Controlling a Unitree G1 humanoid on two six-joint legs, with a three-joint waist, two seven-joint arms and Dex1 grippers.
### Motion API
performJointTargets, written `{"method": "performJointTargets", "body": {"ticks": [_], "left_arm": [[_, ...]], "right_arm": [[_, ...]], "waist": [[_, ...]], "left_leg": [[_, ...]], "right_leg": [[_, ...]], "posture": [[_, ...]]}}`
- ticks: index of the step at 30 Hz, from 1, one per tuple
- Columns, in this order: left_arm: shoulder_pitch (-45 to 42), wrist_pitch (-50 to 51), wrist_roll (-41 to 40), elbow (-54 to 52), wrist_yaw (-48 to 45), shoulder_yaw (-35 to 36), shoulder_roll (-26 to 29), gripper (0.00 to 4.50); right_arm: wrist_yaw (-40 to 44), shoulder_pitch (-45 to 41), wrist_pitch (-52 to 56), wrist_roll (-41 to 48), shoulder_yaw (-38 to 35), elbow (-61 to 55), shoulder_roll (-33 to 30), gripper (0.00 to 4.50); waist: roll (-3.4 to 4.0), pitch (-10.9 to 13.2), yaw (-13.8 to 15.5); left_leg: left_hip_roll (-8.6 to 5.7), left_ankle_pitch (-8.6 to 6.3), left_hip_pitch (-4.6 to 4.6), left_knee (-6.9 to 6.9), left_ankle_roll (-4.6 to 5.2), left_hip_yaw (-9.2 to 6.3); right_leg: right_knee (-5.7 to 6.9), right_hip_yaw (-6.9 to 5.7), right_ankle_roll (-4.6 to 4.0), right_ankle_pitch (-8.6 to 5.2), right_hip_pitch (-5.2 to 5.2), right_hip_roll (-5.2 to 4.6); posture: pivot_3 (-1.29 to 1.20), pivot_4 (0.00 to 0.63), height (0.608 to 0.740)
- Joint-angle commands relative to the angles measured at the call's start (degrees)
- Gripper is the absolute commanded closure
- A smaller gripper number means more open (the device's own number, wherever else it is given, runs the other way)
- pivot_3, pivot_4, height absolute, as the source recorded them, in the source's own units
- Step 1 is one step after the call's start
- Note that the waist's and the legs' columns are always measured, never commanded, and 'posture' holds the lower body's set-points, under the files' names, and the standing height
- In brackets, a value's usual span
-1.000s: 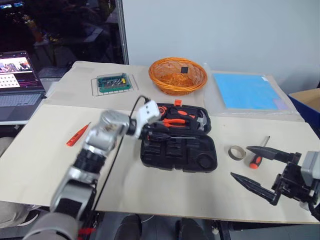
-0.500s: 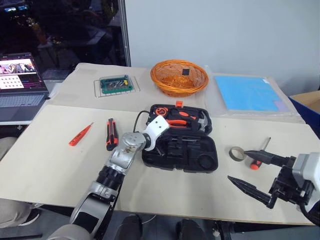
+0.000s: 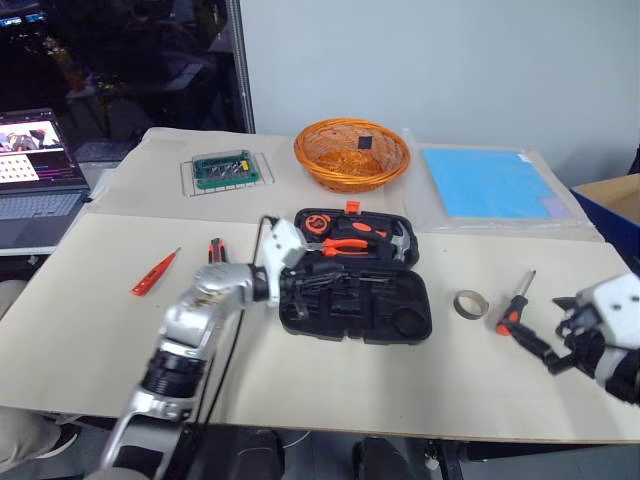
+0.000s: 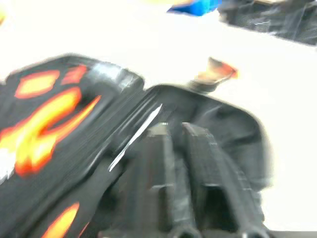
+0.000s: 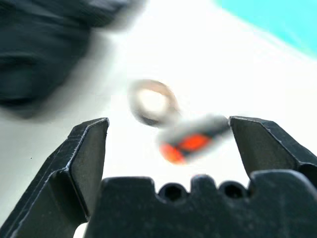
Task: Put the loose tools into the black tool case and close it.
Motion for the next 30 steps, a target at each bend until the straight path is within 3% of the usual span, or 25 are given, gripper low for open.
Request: {"method": "performJointTargets", "body": {"ticks": [1,5,10,13,20,21,25,26,30], "left_arm": [[-2.14,5.91,-6.51,-6.07,-2.62,0.23,2.54,2.05],[-4.51,9.50,-11.21,-8.52,-5.30,0.56,5.70,0.75],[-6.01,7.92,-11.82,-8.84,-5.80,-0.62,6.63,0.75],[-5.53,6.99,-11.53,-8.98,-4.70,-0.92,6.20,0.72],[-3.88,6.43,-11.94,-10.24,-1.29,-0.37,4.98,0.72],[-3.34,6.08,-11.97,-10.48,-0.53,0.11,4.80,0.72],[2.17,2.18,-12.63,-10.94,3.87,3.94,2.20,0.72],[4.99,0.94,-12.01,-11.78,2.65,4.56,3.93,0.72],[13.91,3.44,-18.38,-14.71,1.04,12.20,8.92,0.72]], "right_arm": [[-7.05,-10.08,11.29,-0.11,1.62,6.59,4.25,0.00],[-12.13,-22.65,17.85,-2.04,2.57,15.63,10.21,0.00],[-13.89,-28.48,17.06,-6.99,7.03,26.47,10.32,0.00],[-13.72,-30.16,15.72,-9.28,9.87,30.01,10.10,0.72],[-12.04,-27.74,14.60,-12.06,11.20,29.66,8.15,3.21],[-11.10,-26.51,14.02,-12.12,11.16,28.16,7.02,3.47],[-2.33,-21.51,4.78,-11.50,12.08,17.62,-1.36,3.51],[1.86,-22.34,2.23,-9.86,13.47,14.52,-3.51,3.51],[18.69,-29.28,-8.87,-8.52,25.59,11.87,-11.03,3.51]], "waist": [[-0.07,0.04,0.05],[0.01,0.15,-0.08],[0.07,0.21,-0.07],[0.08,0.21,-0.02],[0.08,0.22,-0.03],[0.08,0.22,-0.04],[0.34,0.35,-0.13],[0.46,0.43,-0.61],[0.50,0.68,-3.23]], "left_leg": [[0.00,0.00,0.00,-0.01,0.00,-0.02],[0.01,0.01,-0.04,-0.01,0.01,-0.08],[-0.03,-0.01,-0.07,-0.04,0.06,-0.05],[-0.13,-0.06,-0.17,-0.07,0.13,-0.11],[-0.15,-0.10,-0.21,-0.04,0.21,-0.14],[-0.15,-0.10,-0.21,-0.04,0.21,-0.14],[-0.21,-0.10,-0.27,-0.05,0.21,-0.15],[-0.25,-0.11,-0.28,-0.05,0.22,-0.12],[0.08,-0.14,0.03,-0.11,0.25,0.02]], "right_leg": [[-0.01,-0.01,0.06,-0.04,0.02,0.01],[-0.02,0.00,0.14,-0.07,-0.02,0.09],[-0.03,0.05,0.37,0.04,-0.06,0.09],[-0.05,0.08,0.44,0.10,-0.07,0.08],[-0.08,0.12,0.52,0.06,-0.06,0.10],[-0.08,0.12,0.55,0.04,-0.05,0.10],[-0.11,0.15,0.55,0.04,-0.08,0.05],[-0.11,0.20,0.57,0.04,-0.09,0.01],[-0.06,0.39,0.73,-0.04,-0.08,0.31]], "posture": [[0.00,0.150,0.740],[0.00,0.150,0.740],[0.00,0.150,0.740],[0.00,0.150,0.740],[0.00,0.150,0.740],[0.00,0.150,0.740],[0.00,0.150,0.740],[0.00,0.150,0.740],[0.00,0.150,0.740]]}}
